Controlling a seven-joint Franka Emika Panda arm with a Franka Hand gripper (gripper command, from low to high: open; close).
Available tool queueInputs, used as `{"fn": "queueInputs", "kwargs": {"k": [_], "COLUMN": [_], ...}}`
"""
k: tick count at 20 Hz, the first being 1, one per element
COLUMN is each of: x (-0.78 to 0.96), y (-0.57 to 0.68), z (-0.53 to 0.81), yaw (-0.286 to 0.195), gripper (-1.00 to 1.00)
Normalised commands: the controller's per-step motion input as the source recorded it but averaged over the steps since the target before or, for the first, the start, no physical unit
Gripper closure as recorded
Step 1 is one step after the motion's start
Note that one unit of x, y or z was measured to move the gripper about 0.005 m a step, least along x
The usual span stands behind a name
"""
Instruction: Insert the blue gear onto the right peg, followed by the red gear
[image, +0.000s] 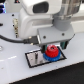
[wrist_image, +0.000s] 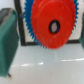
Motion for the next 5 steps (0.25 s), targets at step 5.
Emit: {"fn": "queueInputs", "kwargs": {"k": [5], "x": [0.00], "y": [0.00], "z": [0.00], "yaw": [0.000], "gripper": [-1.00]}}
